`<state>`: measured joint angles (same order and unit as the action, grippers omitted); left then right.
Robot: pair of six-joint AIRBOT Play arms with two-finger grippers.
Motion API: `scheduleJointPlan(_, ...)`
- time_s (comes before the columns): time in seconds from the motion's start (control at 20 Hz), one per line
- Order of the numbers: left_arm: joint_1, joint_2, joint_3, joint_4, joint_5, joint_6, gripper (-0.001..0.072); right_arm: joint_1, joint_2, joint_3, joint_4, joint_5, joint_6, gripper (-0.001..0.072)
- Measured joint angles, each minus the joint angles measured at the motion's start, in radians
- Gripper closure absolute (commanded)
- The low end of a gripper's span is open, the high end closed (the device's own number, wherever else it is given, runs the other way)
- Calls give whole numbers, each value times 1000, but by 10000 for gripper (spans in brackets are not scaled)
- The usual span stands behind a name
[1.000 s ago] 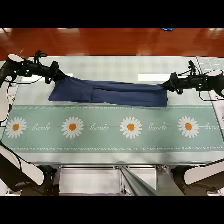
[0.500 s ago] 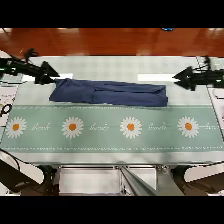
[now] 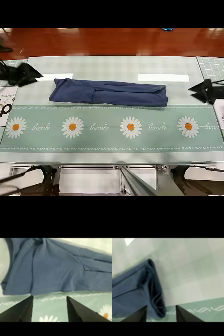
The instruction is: Fold the shirts.
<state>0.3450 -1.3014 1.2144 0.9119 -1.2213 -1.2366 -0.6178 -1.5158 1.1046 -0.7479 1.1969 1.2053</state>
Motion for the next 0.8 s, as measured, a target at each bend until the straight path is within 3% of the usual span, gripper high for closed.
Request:
scheduleJointPlan(0.25, -116, 231, -369, 3, 243, 23, 199, 112, -71, -74, 51, -66, -1, 295)
scheduleJointPlan(0.6, -166, 279, -468, -7, 311, 28, 199, 261, -197, -22, 143, -90, 19, 297)
scheduleJointPlan(0.65, -167, 280, -471, -8, 315, 29, 199, 281, -210, -13, 150, -92, 20, 339)
scheduleJointPlan(0.7, -168, 281, -473, -10, 317, 29, 199, 304, -222, -3, 153, -98, 22, 466)
scheduleJointPlan(0.75, -169, 283, -475, -11, 319, 28, 200, 323, -232, 6, 146, -106, 23, 680)
scheduleJointPlan(0.8, -170, 283, -476, -12, 321, 29, 201, 342, -238, 19, 138, -112, 24, 675)
